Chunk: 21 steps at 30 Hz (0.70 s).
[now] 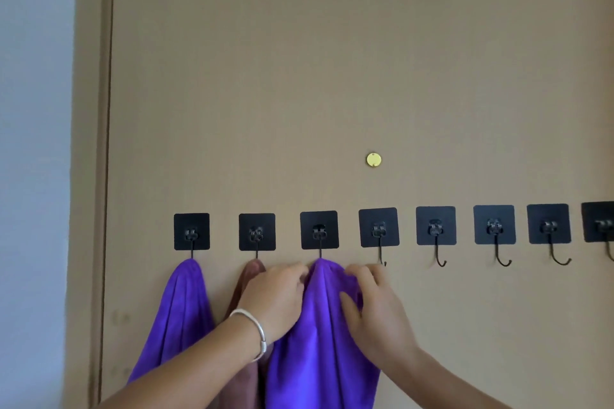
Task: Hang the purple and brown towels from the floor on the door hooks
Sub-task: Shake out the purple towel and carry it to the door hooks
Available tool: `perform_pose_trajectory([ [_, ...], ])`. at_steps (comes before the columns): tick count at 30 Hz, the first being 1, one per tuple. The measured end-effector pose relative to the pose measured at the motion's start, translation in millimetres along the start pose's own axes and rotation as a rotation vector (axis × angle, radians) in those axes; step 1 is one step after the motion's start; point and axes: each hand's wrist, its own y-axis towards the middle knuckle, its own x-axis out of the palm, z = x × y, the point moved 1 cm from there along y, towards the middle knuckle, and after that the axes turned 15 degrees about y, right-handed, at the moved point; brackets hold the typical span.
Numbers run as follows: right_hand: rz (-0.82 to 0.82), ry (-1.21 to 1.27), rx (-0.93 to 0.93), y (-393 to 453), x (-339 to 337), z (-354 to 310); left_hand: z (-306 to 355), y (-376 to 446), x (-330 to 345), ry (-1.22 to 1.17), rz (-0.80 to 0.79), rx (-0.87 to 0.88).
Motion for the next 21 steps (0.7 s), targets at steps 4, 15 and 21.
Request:
perform_pose_trajectory([
  [4,-0.116,0.123,0.011,-13,18,-6,17,-8,1,-0.086,0.02,0.014],
  [15,-0.232,-0.155,-0.088,-24,6,9,15,-30,-1,0.129,-0.169,-0.009],
  [21,-0.216,-0.19,-0.165,-22,-9,1,37,-31,-16,0.147,0.195,-0.014],
])
